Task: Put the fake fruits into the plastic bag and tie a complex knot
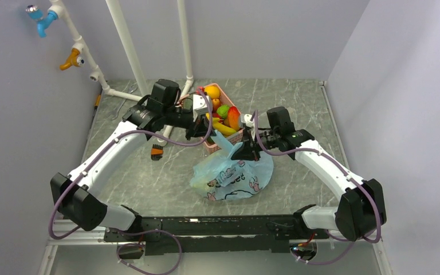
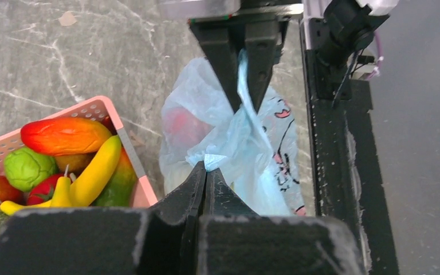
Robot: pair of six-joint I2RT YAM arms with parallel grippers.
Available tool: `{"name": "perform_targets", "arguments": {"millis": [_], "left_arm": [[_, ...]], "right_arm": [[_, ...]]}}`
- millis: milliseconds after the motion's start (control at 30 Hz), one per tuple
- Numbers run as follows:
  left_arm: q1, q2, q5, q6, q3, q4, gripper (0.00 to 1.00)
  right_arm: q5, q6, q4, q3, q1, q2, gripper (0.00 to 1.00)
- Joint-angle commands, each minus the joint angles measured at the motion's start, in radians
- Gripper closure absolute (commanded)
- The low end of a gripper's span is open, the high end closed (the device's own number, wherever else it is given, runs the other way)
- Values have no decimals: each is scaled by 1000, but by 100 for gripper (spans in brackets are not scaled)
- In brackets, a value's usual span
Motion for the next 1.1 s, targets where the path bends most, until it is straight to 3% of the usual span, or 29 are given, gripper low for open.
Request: {"name": "perform_targets", "arguments": {"millis": [0, 167, 267, 433, 600, 667, 933, 1067], "left_arm": [[-33, -73, 58, -151, 35, 99, 100], [-77, -143, 96, -326, -68, 228, 100], [-162, -185, 58, -358, -169, 277, 100], [-340, -157, -188, -340, -332, 363, 100], [-395, -37, -282, -379, -403, 451, 100], [-431, 18, -422, -372, -418, 428, 100], [-399, 77, -831, -318, -518, 526, 100], [-316, 95, -855, -326, -498, 555, 100]], "right_arm": [[23, 30, 12, -9, -6, 22, 94], [60, 62, 35, -26, -18, 28, 93], [121, 178, 134, -45, -23, 23, 100], [223, 422, 269, -33, -24, 25, 100], [299, 583, 335, -71, -25, -25, 100], [323, 617, 343, -86, -24, -58, 100], [351, 769, 312, -145, -24, -178, 100], [313, 853, 358, -181, -5, -190, 100]]}}
